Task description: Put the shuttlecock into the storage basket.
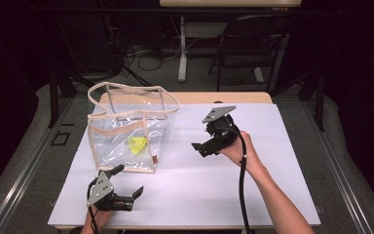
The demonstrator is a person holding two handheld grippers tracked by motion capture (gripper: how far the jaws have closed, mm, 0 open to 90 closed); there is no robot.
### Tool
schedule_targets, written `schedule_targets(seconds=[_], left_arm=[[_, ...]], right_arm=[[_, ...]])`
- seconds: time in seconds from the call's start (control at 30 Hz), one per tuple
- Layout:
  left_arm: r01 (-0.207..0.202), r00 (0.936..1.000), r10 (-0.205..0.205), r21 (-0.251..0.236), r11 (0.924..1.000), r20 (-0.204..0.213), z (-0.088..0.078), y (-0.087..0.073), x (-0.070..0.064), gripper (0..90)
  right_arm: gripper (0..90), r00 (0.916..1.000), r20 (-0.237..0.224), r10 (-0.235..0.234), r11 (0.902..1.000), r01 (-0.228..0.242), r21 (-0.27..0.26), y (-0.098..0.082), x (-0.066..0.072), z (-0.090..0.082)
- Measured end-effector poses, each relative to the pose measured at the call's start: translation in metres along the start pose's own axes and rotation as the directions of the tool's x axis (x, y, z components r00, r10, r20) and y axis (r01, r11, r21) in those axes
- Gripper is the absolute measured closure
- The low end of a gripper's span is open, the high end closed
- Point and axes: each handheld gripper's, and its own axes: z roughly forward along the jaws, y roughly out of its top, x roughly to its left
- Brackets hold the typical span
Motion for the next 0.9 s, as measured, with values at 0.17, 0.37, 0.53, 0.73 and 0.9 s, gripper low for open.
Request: schedule_targets(seconds=[0.17, 0.37, 0.53, 0.73, 0.9], left_arm=[[0.000, 1.0000, 0.000, 0.001, 1.0000, 0.000, 0.000, 0.000, 0.000, 0.1], [-0.001, 1.0000, 0.001, 0.001, 1.0000, -0.002, 0.000, 0.000, 0.000, 0.1], [-0.001, 1.0000, 0.001, 0.003, 1.0000, 0.000, 0.000, 0.000, 0.000, 0.1], [0.000, 1.0000, 0.000, 0.002, 1.0000, 0.002, 0.001, 0.000, 0.000, 0.1], [-0.001, 1.0000, 0.001, 0.003, 1.0000, 0.003, 0.001, 0.000, 0.000, 0.1]], right_arm=[[2.2, 0.9999, 0.005, 0.009, 0.9999, -0.009, -0.009, -0.009, 0.003, -0.003], [2.2, 0.9997, 0.009, 0.021, 0.9996, -0.021, -0.017, -0.019, 0.005, -0.005], [2.2, 0.9995, 0.018, 0.025, 0.9995, -0.024, -0.020, -0.029, 0.006, -0.008], [2.3, 0.9992, 0.027, 0.030, 0.9991, -0.029, -0.032, -0.039, 0.007, -0.011], [2.3, 0.9990, 0.028, 0.034, 0.9987, -0.033, -0.040, -0.046, 0.009, -0.013]])
